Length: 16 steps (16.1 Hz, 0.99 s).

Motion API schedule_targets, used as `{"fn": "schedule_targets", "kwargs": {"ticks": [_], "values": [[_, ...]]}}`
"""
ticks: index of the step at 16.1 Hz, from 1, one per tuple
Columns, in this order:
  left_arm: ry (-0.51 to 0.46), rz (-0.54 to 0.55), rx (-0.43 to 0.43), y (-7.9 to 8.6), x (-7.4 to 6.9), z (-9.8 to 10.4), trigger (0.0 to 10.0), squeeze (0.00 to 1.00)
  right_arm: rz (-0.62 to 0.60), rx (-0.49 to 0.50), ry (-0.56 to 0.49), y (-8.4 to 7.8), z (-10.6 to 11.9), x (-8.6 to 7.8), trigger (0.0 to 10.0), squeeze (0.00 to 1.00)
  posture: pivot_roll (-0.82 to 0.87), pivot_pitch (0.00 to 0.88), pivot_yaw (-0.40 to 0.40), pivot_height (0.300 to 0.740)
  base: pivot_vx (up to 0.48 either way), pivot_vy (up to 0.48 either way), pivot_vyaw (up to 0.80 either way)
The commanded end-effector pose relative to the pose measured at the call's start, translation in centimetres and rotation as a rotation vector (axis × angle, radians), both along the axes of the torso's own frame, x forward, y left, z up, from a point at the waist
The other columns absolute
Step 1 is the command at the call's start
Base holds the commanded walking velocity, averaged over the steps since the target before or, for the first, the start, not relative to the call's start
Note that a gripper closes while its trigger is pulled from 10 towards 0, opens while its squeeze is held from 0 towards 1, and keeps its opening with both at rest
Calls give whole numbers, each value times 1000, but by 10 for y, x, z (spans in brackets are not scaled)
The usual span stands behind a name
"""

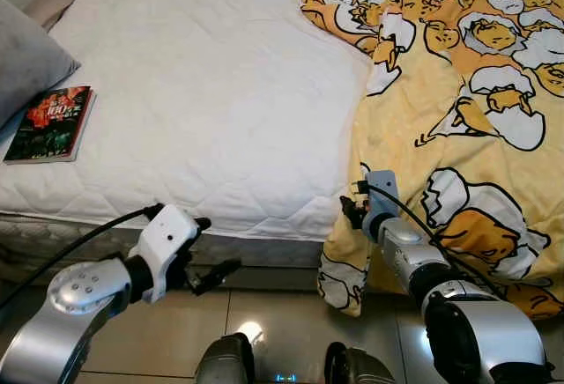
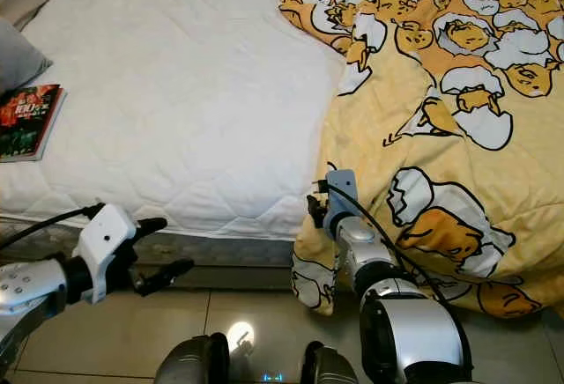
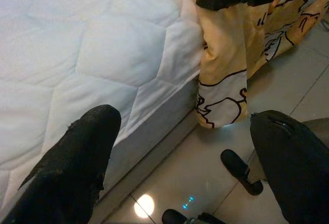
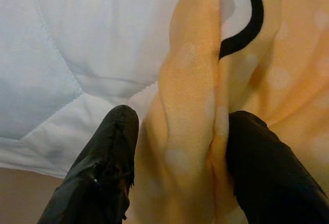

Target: Clean up the room

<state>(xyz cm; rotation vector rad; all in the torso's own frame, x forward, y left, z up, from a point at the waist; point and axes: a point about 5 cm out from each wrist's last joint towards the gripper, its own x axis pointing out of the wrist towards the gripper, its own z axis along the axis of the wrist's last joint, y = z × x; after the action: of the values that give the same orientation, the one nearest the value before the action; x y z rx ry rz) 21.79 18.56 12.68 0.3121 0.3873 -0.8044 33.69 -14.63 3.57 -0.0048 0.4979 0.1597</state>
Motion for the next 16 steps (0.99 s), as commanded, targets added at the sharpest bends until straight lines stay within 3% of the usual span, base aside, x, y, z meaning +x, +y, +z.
{"fn": "schedule_targets", "kwargs": {"ticks": [1,4,8,12,14,15,16], "values": [[23,-21,5,0,-2,-1,10000,0,1,0,26,-2,-3,-2,0,0,279,151,23,740,0,0,0],[48,-52,-6,-4,0,-3,10000,0,82,6,12,0,1,0,0,0,262,130,13,740,0,0,0],[29,-47,-11,-7,7,1,10000,0,569,118,9,19,4,-12,0,0,225,108,12,740,0,0,0],[17,-40,-18,-10,10,2,10000,0,848,274,-16,24,14,-25,0,0,210,96,7,740,0,0,0],[13,-34,-19,-14,9,2,10000,0,1037,415,-32,25,31,-39,0,0,204,91,8,740,0,0,0],[12,-32,-19,-16,9,1,10000,0,1072,380,-29,23,31,-42,0,0,200,90,12,740,0,0,0],[10,-32,-17,-17,9,1,10000,0,962,209,-40,17,21,-34,9020,0,196,89,15,740,0,0,0]]}}
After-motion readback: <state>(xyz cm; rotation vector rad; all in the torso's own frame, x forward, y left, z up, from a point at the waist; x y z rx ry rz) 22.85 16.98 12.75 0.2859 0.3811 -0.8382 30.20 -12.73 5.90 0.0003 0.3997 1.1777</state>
